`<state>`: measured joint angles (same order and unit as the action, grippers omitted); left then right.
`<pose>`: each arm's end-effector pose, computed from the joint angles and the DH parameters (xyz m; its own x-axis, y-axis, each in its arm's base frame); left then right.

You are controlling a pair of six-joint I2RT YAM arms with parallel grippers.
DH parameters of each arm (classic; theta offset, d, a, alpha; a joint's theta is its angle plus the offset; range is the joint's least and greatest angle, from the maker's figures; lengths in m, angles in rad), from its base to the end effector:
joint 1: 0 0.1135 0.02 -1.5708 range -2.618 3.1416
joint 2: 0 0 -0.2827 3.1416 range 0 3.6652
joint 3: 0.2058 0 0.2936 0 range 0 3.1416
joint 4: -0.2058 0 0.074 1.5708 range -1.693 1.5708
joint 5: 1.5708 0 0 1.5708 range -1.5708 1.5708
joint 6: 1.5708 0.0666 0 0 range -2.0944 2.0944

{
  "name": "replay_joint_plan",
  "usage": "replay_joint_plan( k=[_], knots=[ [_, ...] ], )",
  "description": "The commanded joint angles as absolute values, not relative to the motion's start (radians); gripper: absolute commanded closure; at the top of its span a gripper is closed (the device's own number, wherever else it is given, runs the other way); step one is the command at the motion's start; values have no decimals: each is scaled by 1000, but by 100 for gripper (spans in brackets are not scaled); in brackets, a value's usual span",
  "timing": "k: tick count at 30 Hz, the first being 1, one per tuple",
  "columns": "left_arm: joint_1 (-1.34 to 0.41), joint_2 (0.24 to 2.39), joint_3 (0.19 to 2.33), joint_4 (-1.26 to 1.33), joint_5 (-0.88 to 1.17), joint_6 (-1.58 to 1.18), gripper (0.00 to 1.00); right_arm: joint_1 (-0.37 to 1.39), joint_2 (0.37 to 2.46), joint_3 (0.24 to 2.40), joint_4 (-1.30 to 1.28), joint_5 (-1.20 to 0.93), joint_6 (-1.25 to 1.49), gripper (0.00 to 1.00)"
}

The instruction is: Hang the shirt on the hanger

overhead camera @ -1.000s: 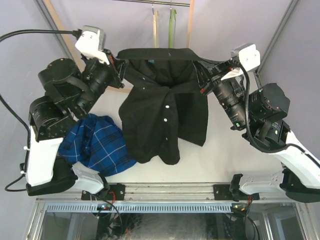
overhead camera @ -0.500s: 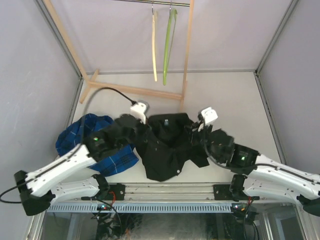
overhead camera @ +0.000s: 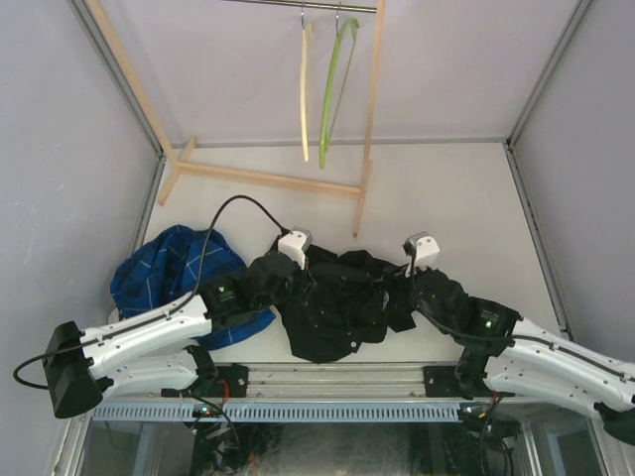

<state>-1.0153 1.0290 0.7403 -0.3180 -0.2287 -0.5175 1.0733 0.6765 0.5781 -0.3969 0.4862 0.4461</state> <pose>0.1610 -0.2307 0.2522 -0.6221 0.0886 -0.7779 0.4851 0.8235 -0.2941 0.1268 0.1683 0.2588 -0.4552 -0.0389 -0.8895 -0.4260 0.8868 0.1793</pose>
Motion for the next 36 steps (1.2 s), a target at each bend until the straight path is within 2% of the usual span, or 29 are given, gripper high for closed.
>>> replay_joint_plan(
  k=[1, 7, 13, 20, 23, 31, 33, 36],
  knots=[
    [-1016, 1013, 757, -263, -232, -542, 100, 985, 660, 632, -419, 349, 465, 37],
    [-1017, 1034, 778, -278, -257, -557, 100, 1023, 693, 621, -411, 296, 466, 39],
    [-1008, 1052, 806, -291, -278, -587, 100, 1078, 709, 532, -325, 404, 531, 50],
    [-966, 1057, 824, -290, -244, -620, 100, 1160, 707, 355, -164, 593, 637, 50],
    [-958, 1056, 827, -288, -234, -620, 100, 1178, 706, 297, -71, 632, 650, 54],
    [-953, 1065, 820, -288, -224, -623, 100, 1195, 706, 233, 184, 601, 571, 60],
    [-954, 1061, 817, -289, -223, -624, 100, 1195, 719, 248, 205, 600, 554, 68],
    [-953, 1045, 821, -307, -229, -624, 100, 1195, 728, 314, 140, 645, 534, 90]
  ],
)
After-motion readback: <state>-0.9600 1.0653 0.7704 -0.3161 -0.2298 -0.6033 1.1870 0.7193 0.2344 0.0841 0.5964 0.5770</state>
